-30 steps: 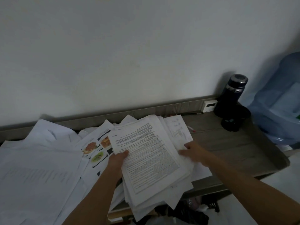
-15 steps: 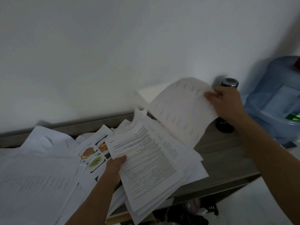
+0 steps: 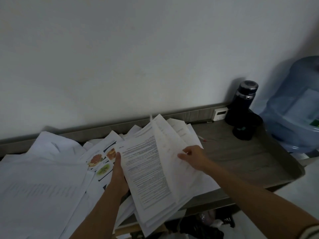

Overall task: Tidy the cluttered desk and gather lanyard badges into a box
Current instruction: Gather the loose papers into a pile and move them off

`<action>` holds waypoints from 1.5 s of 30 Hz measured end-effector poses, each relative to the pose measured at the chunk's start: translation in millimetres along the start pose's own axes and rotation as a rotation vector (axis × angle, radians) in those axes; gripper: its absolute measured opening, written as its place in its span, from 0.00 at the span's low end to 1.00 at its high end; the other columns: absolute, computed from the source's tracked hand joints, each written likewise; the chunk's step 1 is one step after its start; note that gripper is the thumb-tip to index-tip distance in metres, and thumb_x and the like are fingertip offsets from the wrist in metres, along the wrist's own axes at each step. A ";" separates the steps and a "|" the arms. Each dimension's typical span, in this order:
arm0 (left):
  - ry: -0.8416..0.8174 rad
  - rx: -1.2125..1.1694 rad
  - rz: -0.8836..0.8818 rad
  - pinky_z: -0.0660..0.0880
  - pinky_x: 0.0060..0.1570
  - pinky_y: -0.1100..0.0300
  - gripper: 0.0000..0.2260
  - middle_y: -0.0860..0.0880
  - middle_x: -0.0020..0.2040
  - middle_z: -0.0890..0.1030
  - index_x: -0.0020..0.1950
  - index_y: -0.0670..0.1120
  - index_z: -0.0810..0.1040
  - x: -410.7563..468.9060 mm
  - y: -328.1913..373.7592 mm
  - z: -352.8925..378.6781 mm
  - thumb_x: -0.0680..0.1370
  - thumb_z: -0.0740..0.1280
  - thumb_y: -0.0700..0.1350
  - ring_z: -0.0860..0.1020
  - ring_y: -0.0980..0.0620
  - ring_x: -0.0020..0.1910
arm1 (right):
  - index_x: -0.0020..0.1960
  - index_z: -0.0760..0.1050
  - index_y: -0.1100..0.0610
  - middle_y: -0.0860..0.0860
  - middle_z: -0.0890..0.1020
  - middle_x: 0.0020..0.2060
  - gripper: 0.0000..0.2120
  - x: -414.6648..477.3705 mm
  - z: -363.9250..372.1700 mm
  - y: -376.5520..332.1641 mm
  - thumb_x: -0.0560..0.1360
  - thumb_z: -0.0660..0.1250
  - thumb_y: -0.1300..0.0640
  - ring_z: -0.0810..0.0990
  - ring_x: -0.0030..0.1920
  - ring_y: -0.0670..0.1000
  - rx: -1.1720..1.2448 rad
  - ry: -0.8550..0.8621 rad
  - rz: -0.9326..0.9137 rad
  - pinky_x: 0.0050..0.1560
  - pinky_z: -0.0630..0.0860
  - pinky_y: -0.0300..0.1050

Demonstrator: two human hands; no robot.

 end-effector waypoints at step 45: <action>-0.413 0.546 0.610 0.81 0.45 0.50 0.20 0.43 0.53 0.84 0.56 0.49 0.81 -96.5 107.6 92.6 0.65 0.79 0.43 0.82 0.41 0.53 | 0.59 0.80 0.56 0.59 0.83 0.55 0.25 -8.2 -79.2 -97.8 0.64 0.81 0.57 0.82 0.55 0.59 0.684 -0.302 -0.566 0.49 0.80 0.53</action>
Point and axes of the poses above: each hand's wrist, its own x-axis towards the middle knuckle, its own z-axis out of the palm, y = z × x, the point moved 3 cm from there along x, towards the middle knuckle
